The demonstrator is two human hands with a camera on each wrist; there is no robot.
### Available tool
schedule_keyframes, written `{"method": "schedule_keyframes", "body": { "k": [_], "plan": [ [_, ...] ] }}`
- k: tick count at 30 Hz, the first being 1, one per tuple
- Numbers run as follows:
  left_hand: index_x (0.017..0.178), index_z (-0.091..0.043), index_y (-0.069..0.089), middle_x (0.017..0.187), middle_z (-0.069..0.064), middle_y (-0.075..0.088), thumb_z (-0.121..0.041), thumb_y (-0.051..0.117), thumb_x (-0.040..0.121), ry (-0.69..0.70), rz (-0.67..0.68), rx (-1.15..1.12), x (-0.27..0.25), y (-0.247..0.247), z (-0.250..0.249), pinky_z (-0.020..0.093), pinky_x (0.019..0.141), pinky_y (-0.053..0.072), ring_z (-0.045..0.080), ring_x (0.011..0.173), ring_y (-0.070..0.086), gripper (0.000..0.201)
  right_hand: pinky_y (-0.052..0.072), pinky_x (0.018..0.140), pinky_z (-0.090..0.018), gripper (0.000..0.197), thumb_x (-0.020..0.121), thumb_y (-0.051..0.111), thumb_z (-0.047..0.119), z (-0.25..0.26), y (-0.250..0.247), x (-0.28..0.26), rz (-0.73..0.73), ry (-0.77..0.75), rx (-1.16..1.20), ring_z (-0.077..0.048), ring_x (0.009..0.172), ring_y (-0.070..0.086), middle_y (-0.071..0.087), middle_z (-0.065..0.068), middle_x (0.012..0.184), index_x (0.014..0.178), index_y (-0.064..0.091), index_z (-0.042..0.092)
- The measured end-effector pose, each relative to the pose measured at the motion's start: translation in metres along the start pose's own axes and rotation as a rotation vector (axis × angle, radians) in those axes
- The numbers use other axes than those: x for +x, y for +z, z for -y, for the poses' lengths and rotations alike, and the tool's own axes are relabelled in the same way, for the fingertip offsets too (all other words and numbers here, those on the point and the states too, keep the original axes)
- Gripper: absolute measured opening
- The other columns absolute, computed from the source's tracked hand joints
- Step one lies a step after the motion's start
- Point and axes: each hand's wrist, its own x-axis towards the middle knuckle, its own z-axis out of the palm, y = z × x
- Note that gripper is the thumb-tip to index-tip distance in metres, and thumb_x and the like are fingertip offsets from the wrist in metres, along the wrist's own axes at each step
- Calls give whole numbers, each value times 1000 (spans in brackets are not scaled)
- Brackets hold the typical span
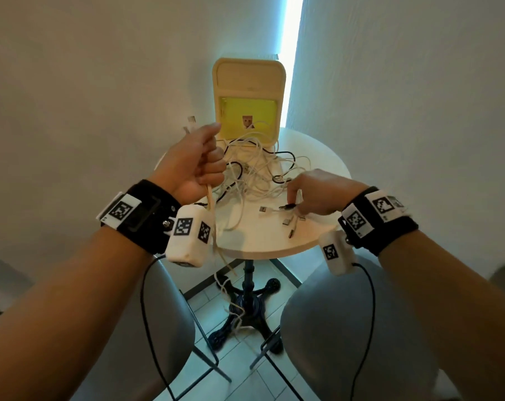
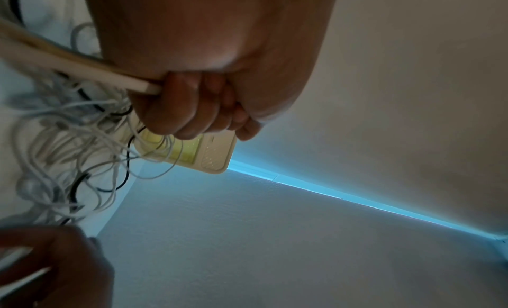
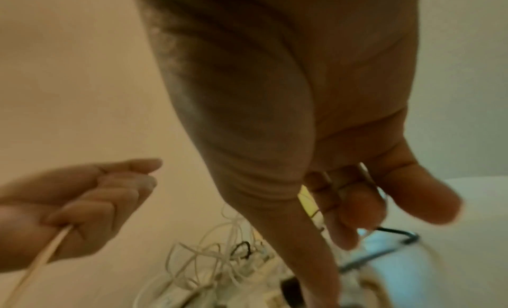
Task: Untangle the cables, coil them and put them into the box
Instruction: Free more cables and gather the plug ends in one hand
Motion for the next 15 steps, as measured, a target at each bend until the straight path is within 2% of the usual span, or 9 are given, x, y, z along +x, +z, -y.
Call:
{"method": "schedule_keyframes", "body": {
  "k": [3, 5, 8, 11, 13, 15],
  "plan": [
    [58, -23, 34, 50, -7, 20, -36, 48, 111, 0, 20, -70, 3, 12, 6, 20, 31, 19, 7, 39, 16, 57, 38, 76, -28, 16, 90, 81, 21, -8, 9, 5, -50, -40, 26, -21, 96, 56, 54, 6, 92, 104, 73, 22],
    [60, -21, 41, 53, -7, 24, -35, 45, 112, 2, 3, -87, 4, 18, 9, 19, 32, 20, 6, 40, 21, 54, 38, 74, -29, 11, 94, 77, 22, -12, 5, 7, -127, -65, 90, -23, 97, 59, 55, 3, 96, 105, 74, 20],
    [66, -18, 47, 62, -5, 23, -36, 43, 111, 43, -21, -70, 7, 21, 10, 20, 31, 20, 7, 45, 21, 49, 42, 71, -31, 5, 100, 70, 23, -12, -15, 6, -355, -81, 276, -21, 87, 59, 61, 0, 98, 104, 72, 21],
    [68, -14, 55, 65, -4, 22, -37, 43, 110, 62, -37, -78, 10, 25, 10, 18, 30, 20, 7, 45, 20, 50, 57, 69, -39, 3, 100, 68, 21, 1, -39, 2, -573, -111, 592, -22, 69, 66, 70, -5, 92, 100, 69, 18],
    [69, -15, 55, 65, -5, 20, -37, 44, 109, 66, -46, -66, 9, 31, 10, 18, 31, 20, 7, 43, 19, 47, 63, 63, -41, 7, 98, 71, 16, 13, -48, -1, -619, -139, 755, -28, 64, 71, 72, -13, 90, 102, 69, 11],
    [72, -19, 51, 62, -6, 22, -33, 49, 109, 99, -60, 6, 7, 37, 12, 20, 31, 19, 7, 43, 18, 40, 64, 58, -38, 9, 96, 74, 11, 24, -51, -1, -620, -167, 863, -27, 62, 71, 72, -14, 84, 103, 68, 7]
  ]
}}
